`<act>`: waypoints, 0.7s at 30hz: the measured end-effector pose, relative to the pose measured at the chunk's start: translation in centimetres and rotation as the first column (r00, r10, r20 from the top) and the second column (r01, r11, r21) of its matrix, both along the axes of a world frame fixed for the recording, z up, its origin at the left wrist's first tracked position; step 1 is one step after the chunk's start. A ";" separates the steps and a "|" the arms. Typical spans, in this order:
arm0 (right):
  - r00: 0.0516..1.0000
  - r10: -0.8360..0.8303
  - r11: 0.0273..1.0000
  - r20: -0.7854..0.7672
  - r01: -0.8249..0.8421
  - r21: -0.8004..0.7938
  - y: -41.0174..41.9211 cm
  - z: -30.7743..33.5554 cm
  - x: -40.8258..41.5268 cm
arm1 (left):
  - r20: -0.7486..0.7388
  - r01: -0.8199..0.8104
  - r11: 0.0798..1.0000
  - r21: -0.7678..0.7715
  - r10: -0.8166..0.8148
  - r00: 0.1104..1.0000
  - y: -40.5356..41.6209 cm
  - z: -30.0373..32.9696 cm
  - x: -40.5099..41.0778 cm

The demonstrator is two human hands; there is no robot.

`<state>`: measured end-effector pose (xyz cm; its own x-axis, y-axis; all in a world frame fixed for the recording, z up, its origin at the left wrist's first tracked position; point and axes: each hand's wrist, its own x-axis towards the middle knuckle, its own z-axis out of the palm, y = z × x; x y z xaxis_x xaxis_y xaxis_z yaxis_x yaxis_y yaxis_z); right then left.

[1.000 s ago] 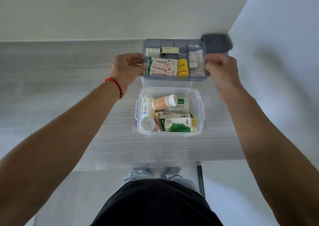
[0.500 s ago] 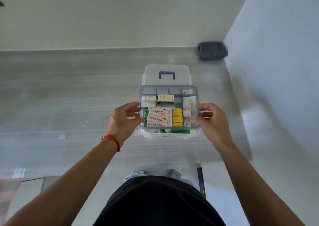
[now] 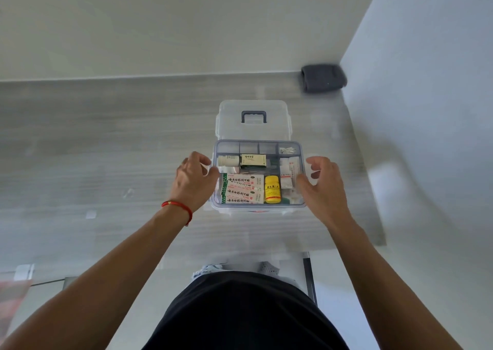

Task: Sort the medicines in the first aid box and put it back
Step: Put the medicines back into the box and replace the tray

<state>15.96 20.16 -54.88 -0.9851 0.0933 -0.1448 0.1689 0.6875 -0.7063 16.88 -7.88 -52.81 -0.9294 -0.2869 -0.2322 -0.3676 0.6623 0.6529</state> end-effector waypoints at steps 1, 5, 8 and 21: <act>1.000 -0.007 1.000 0.004 0.007 -0.008 -0.3 -0.2 -0.4 | -0.006 -0.022 1.000 0.006 0.022 1.000 0.4 -0.2 -0.4; 0.998 0.069 0.997 0.013 -0.069 0.045 -1.7 -1.2 -0.8 | -0.061 -0.013 1.000 -0.015 0.012 0.998 1.9 -1.6 -0.8; 0.999 0.050 0.996 0.022 -0.052 0.076 -2.0 -1.9 -0.4 | -0.103 -0.034 0.995 0.094 0.044 0.994 2.3 -2.5 -0.2; 0.999 0.036 0.995 0.027 -0.038 0.088 -2.2 -2.4 -0.3 | -0.092 -0.044 0.966 0.254 0.070 0.993 2.4 -3.1 -0.1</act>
